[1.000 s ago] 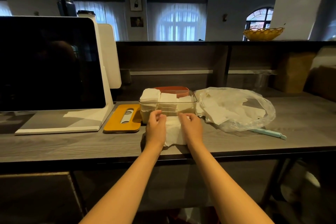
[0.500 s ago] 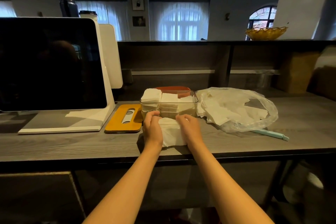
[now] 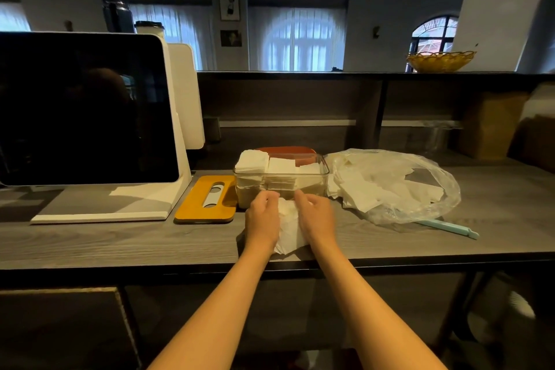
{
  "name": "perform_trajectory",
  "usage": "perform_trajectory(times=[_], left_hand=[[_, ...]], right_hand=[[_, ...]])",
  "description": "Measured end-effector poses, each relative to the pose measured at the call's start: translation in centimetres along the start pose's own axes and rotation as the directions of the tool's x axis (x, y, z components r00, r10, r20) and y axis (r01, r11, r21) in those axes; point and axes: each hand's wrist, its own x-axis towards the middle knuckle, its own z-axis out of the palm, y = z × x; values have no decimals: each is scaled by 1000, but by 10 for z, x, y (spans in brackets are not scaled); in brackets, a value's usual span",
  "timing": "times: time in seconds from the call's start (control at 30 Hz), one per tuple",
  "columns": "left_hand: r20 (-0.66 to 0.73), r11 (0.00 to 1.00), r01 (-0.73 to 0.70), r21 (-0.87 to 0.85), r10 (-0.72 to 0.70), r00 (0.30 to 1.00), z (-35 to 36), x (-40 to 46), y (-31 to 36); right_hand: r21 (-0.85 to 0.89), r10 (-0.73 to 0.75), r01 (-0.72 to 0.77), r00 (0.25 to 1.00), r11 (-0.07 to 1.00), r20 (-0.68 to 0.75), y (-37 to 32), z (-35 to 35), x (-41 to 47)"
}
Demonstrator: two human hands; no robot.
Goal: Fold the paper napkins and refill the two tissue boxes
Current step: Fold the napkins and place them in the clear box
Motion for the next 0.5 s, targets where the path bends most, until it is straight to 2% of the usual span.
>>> perform_trajectory(times=[0.07,0.13,0.2,0.27,0.33,0.4,0.5], left_hand=[[6,999,-34,-34,34,999,-3,-2,1],[115,992,-117,-49,122,986,-5,-4,2],[276,985,-172,-12,168,946,-3,-7,2],[331,982,-185,37,163,929,0,-5,-1],[222,992,-125,29,115,968,0,-2,0],[35,998,-12,-64,15,999,-3,3,-1],[-158,950,113,-290,-164,974,-8,4,-2]], right_hand=[[-74,10,-18,993,997,-117,0,0,0],[-95,36,-61,970,994,-242,0,-2,1],[-42,94,-116,930,992,-356,0,-5,2],[34,143,-141,911,989,-387,1,-8,3],[106,162,-136,941,985,-299,-2,-11,4],[158,126,-107,985,982,-117,-7,-12,1],[99,28,-43,988,994,153,-5,-6,-4]])
